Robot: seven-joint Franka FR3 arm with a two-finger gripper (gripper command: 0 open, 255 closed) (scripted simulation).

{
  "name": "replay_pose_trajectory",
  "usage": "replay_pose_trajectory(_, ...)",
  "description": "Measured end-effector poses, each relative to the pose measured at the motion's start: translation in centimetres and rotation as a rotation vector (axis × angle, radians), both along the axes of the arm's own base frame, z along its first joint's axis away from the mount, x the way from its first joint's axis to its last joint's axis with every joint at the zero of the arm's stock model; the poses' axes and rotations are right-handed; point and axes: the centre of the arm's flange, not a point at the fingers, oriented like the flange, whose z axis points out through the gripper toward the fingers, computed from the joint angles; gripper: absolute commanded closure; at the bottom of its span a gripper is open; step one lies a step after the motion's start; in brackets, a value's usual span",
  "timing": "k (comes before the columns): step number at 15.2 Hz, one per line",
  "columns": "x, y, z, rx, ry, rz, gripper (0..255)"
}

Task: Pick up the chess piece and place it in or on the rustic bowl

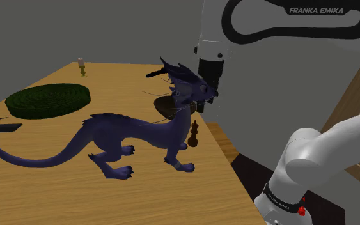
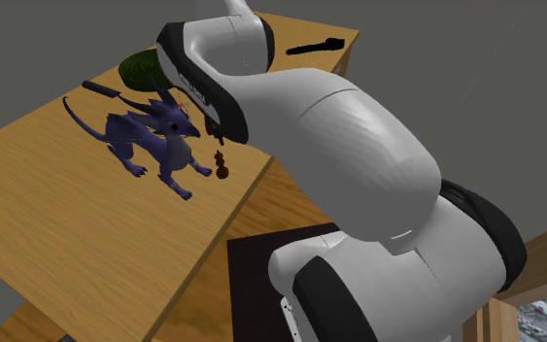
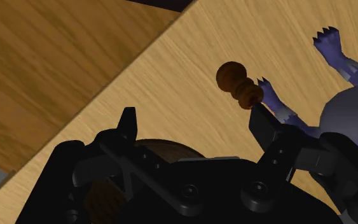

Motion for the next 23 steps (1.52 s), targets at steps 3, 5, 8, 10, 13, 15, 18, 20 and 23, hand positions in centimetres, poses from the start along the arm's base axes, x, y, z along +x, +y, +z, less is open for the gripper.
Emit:
replay_pose_trajectory(3,0.8,3.7,-1.3,0.005,0.06,0.001,0)
replay_pose_trajectory(5,1.0,5.6,-1.9,0.007,0.089,0.001,0)
replay_pose_trajectory(8,1.1,6.0,-3.7,0.008,0.098,0.001,0)
replay_pose_trajectory(10,0.9,6.0,-4.7,0.008,0.099,0.001,0)
replay_pose_trajectory(13,0.7,6.1,-5.8,0.008,0.1,0.001,0)
replay_pose_trajectory(15,0.7,6.1,-5.9,0.008,0.1,0.001,0)
replay_pose_trajectory(18,0.7,6.1,-6.0,0.009,0.099,0.001,0)
replay_pose_trajectory(20,0.7,6.1,-6.0,0.009,0.099,0.001,255)
replay_pose_trajectory(23,0.7,6.1,-5.9,0.008,0.098,0.0,255)
